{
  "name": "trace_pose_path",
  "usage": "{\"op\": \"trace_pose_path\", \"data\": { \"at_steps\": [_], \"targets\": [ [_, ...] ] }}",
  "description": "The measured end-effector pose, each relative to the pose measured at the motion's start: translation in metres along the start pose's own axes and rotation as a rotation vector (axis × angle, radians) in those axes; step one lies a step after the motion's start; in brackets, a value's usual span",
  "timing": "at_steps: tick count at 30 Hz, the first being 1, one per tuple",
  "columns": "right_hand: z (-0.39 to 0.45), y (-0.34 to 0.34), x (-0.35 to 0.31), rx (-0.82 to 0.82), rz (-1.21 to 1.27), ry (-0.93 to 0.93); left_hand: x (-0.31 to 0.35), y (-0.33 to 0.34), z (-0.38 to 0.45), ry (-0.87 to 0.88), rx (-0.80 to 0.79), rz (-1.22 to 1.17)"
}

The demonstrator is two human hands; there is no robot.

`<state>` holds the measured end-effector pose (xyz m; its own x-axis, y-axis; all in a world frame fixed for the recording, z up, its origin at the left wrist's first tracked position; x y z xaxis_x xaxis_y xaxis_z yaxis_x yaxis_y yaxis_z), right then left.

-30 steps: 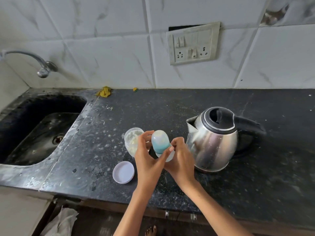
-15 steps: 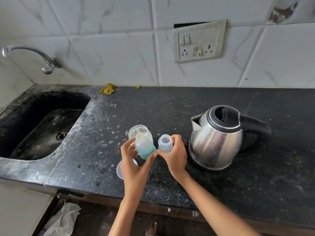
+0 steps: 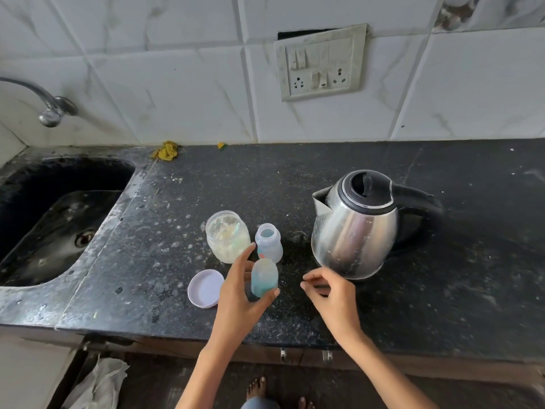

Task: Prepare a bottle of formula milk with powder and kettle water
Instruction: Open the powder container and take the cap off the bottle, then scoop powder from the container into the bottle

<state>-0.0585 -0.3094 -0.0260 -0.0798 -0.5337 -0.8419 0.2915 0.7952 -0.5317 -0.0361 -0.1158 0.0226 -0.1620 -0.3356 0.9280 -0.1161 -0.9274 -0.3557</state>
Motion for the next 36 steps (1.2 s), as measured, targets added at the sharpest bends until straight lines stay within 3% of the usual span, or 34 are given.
{"op": "trace_pose_path", "data": {
  "at_steps": [10,17,22,28,33,36],
  "targets": [
    [-0.025,-0.032,0.010,0.096,-0.050,0.028,-0.027,0.065,-0.001,0.110,-0.229,0.219],
    [-0.023,-0.034,-0.009,0.072,-0.055,-0.045,-0.030,0.059,-0.008,0.128,-0.271,0.270],
    [-0.012,-0.030,-0.039,0.028,-0.021,-0.128,-0.004,0.026,-0.015,0.212,-0.035,0.204],
    [0.022,-0.005,-0.089,-0.096,-0.028,-0.266,0.006,-0.032,-0.013,0.112,0.262,0.173],
    [0.062,0.018,-0.126,-0.139,-0.074,-0.372,-0.010,-0.071,0.013,-0.015,0.331,0.194],
    [0.084,0.035,-0.143,-0.176,-0.145,-0.427,-0.026,-0.084,0.039,-0.034,0.291,0.255]
  ]
}}
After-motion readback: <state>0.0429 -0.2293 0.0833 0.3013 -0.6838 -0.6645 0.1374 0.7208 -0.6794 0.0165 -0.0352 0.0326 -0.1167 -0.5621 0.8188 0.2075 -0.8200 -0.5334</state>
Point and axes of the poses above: each hand's wrist, its own z-axis towards the middle knuckle, its own y-axis out of the palm, x = y × z, the point moved 3 cm from there along z, towards the middle knuckle, and after that the axes turned 7 degrees about -z, right-handed, at the moved point
